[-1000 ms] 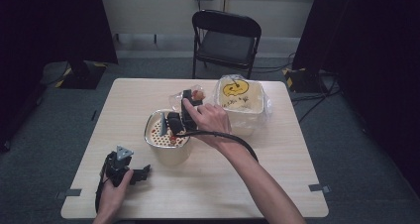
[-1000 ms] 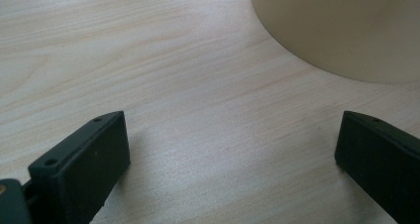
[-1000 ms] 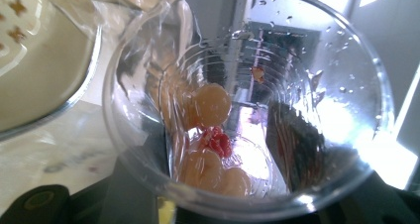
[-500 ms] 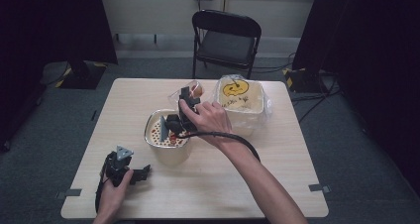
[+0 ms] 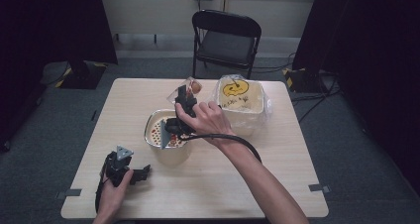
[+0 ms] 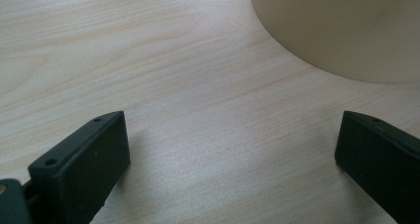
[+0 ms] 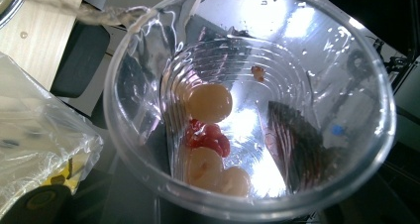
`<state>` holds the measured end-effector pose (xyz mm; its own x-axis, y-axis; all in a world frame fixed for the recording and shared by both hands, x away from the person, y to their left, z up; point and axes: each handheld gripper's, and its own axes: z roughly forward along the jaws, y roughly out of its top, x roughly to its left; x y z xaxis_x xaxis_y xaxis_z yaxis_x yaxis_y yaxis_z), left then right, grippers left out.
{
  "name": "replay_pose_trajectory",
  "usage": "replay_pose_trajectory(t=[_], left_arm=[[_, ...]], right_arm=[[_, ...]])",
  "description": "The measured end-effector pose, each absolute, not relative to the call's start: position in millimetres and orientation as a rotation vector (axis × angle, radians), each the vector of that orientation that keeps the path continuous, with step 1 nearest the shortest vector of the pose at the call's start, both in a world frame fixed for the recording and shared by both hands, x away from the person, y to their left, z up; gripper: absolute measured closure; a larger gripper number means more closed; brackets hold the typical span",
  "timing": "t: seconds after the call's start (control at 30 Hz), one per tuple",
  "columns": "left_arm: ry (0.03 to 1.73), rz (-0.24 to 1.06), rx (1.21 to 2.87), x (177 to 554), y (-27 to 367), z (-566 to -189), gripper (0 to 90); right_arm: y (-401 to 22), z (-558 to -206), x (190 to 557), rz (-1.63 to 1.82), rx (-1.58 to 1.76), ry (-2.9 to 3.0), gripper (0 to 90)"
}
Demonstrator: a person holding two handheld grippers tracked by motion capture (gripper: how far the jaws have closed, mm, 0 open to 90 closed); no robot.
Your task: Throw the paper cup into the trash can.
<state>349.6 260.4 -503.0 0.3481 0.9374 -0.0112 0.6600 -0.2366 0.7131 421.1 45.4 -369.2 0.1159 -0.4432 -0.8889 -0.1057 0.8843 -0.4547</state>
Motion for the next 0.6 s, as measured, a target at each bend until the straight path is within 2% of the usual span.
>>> replay_pose_trajectory(t=[0.6], left_arm=[[1.385, 0.573, 1.99, 349.7, 260.6, -502.8, 0.0]], right_arm=[[45.5, -372.4, 420.9, -0.395, -0.611, 1.314, 53.2]])
